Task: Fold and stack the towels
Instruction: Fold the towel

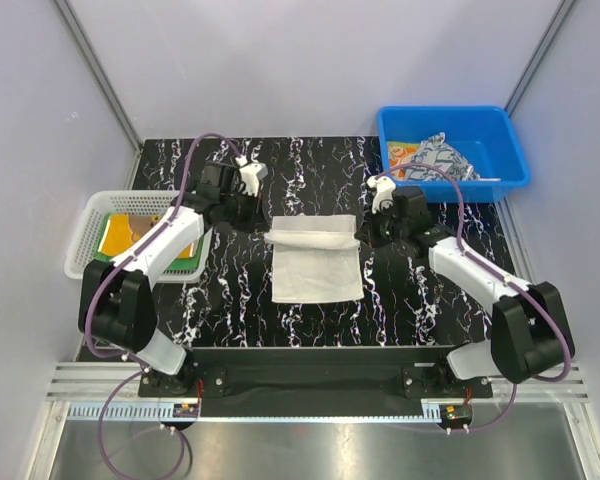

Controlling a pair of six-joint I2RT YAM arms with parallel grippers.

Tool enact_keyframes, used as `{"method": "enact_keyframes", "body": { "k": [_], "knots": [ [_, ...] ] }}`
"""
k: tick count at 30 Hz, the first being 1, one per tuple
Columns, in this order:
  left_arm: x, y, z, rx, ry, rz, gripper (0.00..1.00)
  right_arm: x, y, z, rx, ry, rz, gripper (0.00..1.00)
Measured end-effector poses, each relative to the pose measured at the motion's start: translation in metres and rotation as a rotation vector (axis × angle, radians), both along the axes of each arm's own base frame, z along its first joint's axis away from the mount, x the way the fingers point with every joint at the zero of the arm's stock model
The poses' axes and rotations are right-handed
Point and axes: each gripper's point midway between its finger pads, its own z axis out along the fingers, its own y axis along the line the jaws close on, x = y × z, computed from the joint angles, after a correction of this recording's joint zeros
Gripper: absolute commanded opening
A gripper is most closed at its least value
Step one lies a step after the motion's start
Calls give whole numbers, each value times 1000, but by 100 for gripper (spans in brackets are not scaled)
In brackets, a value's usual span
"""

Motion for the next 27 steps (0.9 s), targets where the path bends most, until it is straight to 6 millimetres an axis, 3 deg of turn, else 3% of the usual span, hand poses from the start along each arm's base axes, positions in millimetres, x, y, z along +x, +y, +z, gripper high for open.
{"method": "enact_keyframes", "body": {
  "k": [7,17,21,22,23,25,27],
  "knots": [
    [-32,-5,-14,1,50,-28,0,-17,-7,10,30,38,-65,0],
    [-73,-15,-41,40,149,-74,0,-69,-3,-38,18,238,-95,0],
    [-87,-13,-51,67,204,-84,14,-77,-6,-40,28,287,-140,8],
    [-89,-13,-53,73,215,-83,17,-79,-7,-41,29,301,-149,17],
    [-92,-12,-55,81,230,-83,21,-81,-8,-43,30,321,-161,20],
    [-98,-10,-58,99,255,-80,37,-88,-10,-46,26,358,-171,29],
    [-102,-7,-61,117,274,-73,41,-95,-10,-48,31,396,-178,37]
  ]
}}
